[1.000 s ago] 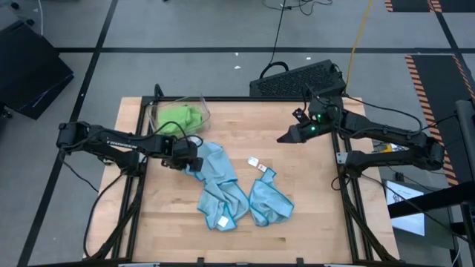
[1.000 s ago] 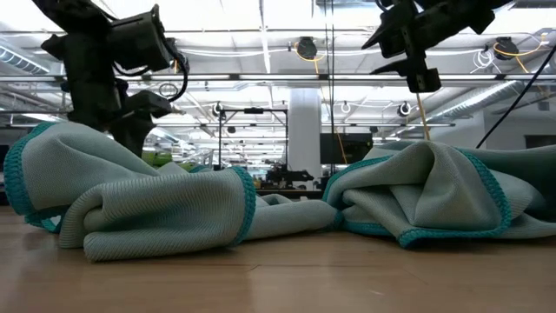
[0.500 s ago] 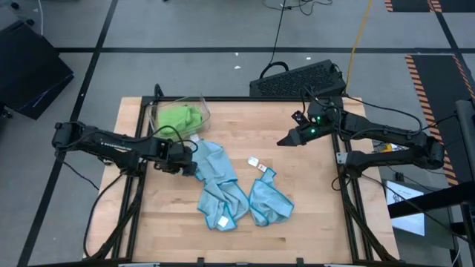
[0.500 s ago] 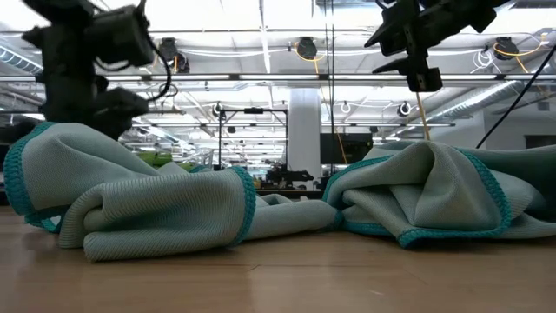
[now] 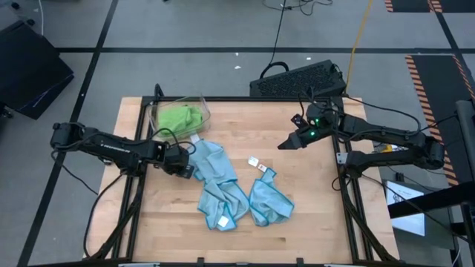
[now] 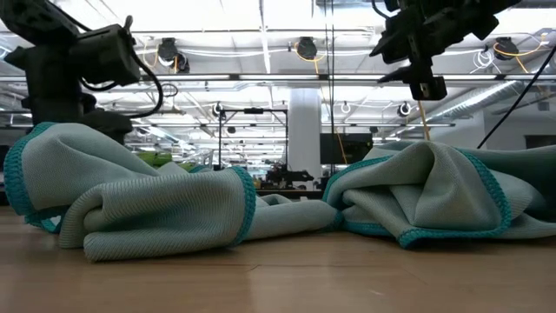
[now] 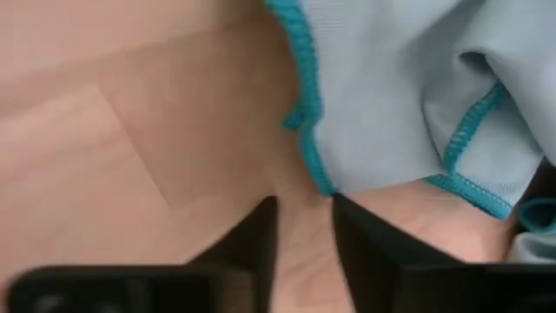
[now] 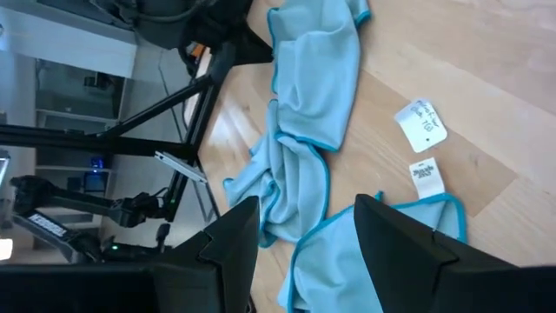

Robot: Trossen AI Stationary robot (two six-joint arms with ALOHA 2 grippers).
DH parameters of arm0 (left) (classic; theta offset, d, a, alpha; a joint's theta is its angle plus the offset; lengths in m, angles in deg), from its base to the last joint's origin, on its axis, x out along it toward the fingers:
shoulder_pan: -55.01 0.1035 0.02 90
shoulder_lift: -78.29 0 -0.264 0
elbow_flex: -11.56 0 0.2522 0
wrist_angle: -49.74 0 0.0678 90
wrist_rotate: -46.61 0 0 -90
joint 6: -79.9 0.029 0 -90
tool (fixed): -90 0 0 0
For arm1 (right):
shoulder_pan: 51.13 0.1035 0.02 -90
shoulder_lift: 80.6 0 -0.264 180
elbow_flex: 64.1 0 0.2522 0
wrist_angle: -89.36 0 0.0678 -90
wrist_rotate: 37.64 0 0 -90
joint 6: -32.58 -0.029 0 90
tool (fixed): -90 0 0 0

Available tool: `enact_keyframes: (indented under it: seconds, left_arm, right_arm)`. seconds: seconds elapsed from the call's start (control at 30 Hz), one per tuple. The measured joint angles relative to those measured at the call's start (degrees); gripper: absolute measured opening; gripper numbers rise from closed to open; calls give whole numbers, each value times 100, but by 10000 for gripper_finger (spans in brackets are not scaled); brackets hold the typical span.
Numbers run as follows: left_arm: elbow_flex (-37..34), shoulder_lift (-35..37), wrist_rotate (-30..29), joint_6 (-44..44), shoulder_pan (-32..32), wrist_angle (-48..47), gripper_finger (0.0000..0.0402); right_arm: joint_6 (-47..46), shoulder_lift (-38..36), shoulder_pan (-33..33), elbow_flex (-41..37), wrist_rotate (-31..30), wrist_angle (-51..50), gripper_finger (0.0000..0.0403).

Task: Fold microfiber towels
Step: Fold the top center blue microfiber cloth

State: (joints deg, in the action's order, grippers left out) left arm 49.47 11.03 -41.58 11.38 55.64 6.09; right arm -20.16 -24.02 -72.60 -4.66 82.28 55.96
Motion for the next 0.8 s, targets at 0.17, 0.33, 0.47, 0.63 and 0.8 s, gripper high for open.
enact_keyframes:
  seconds: [0.17, 0.33, 0.47, 0.63, 0.8]
  left_arm:
    - [322, -61, -14, 772, 11, 283, 11]
    - [1173, -55, 45, 1529, -71, -4, 4]
    - [2004, -30, -312, 1926, -112, -285, 2]
    - [2901, -13, -525, 2454, -140, -643, 2]
    - [3147, -19, -929, 1871, -76, -1778, 5]
  right_arm:
    - [92, -1, 0, -22, -166, 29, 180]
    - [76, -2, 17, -25, -467, 233, 180]
    - [-8, -2, 24, -25, -739, 469, 180]
    - [-209, 90, 32, -25, -870, 899, 180]
    - [-342, 144, 147, -27, -887, 950, 180]
